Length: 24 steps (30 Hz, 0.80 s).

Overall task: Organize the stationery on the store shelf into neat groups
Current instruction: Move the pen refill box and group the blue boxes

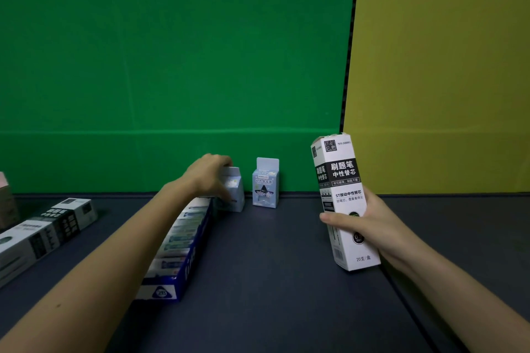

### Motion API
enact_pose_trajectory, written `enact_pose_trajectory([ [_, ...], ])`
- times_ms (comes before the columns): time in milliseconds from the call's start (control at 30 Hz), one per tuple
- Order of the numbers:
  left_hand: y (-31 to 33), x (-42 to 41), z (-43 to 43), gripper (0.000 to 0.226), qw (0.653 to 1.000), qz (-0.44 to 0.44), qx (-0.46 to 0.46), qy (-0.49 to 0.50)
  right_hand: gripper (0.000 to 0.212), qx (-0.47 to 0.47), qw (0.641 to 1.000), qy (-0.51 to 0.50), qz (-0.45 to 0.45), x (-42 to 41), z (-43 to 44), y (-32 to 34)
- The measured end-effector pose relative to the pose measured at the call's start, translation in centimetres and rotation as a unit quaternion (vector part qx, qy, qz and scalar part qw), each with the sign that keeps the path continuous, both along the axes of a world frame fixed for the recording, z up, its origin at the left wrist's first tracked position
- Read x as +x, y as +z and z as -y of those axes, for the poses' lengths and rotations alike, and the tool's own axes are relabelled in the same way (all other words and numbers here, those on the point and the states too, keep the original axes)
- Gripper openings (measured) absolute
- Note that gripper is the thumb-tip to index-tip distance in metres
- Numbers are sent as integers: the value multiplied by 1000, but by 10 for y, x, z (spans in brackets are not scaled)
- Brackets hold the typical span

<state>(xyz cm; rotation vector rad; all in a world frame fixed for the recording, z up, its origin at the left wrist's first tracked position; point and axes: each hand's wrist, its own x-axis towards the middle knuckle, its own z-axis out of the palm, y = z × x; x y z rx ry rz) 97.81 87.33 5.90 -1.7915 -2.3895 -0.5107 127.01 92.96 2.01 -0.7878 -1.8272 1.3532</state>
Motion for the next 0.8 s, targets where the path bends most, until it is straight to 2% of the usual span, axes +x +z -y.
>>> enact_pose_trajectory([
  [100, 6, 6, 4, 44, 997, 62, 8, -41, 52, -4, 1000, -3, -2, 2, -1, -1],
  [200, 8, 18, 0, 48, 988, 124, 3, -94, 51, -8, 1000, -6, -4, 2, -2, -1],
  [400, 2, 32, -27, 68, 985, 118, -11, -129, 50, -13, 1000, -13, -15, 4, -4, -2],
  [533, -1, 28, -36, 65, 978, 166, -18, -122, 59, -21, 999, -12, -24, 4, -4, -4],
  [633, -1, 24, -40, 64, 977, 181, -17, -111, 55, -22, 999, -14, -25, 4, -5, -5],
  [700, -1, 23, -42, 72, 970, 210, -9, -123, 49, -22, 999, -17, -26, 4, -5, -5],
  [800, -1, 26, -45, 97, 954, 263, 1, -143, 50, -24, 999, -14, -27, 4, -5, -4],
])
